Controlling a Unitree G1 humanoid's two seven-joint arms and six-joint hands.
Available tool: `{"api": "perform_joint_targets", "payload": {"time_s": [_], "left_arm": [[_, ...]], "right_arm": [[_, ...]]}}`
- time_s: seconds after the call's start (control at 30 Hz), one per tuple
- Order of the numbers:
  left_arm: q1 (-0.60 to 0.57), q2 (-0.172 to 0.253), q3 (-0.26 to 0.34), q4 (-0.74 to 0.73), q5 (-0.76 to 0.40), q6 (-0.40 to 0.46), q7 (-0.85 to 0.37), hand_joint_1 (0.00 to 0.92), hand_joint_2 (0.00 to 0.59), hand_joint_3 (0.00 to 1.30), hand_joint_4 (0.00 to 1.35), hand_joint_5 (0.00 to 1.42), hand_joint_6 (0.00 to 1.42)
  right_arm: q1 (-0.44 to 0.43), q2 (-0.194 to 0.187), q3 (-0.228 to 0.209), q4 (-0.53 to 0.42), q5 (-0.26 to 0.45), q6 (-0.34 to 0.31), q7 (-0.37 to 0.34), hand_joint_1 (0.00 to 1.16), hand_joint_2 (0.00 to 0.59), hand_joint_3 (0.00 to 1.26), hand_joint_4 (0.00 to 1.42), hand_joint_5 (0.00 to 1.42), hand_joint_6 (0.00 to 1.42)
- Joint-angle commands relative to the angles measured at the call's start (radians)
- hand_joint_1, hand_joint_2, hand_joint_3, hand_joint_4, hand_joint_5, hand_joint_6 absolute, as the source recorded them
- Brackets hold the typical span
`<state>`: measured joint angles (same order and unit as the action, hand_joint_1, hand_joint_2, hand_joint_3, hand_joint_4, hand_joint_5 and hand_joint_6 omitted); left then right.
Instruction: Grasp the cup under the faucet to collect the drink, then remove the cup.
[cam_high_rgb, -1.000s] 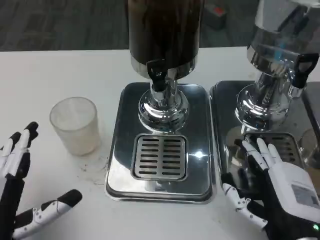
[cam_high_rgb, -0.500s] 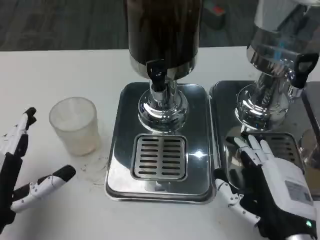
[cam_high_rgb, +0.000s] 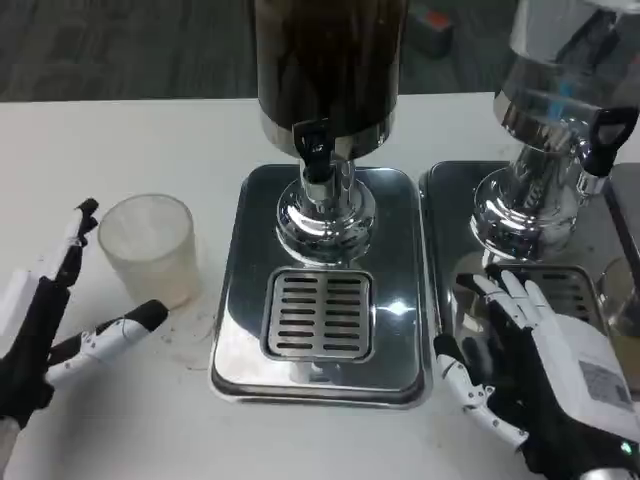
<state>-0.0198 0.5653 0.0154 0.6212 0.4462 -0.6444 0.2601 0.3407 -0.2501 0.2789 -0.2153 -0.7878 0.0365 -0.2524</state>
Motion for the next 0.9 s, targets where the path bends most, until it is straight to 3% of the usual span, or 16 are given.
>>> {"api": "perform_joint_targets", "payload": {"time_s": [0.03, 0.9], "left_arm": [[-0.050, 0.010, -0.024, 0.050, -0.004, -0.006, -0.028, 0.005, 0.000, 0.00, 0.00, 0.11, 0.11], [-0.271, 0.032, -0.085, 0.316, 0.002, 0.043, -0.070, 0.028, 0.000, 0.00, 0.06, 0.19, 0.14]], "right_arm": [[0.002, -0.010, -0.011, 0.000, 0.015, -0.023, -0.002, 0.24, 0.420, 0.18, 0.07, 0.05, 0.19], [0.035, 0.008, -0.016, -0.014, 0.028, -0.029, -0.023, 0.24, 0.420, 0.21, 0.10, 0.08, 0.23]]}}
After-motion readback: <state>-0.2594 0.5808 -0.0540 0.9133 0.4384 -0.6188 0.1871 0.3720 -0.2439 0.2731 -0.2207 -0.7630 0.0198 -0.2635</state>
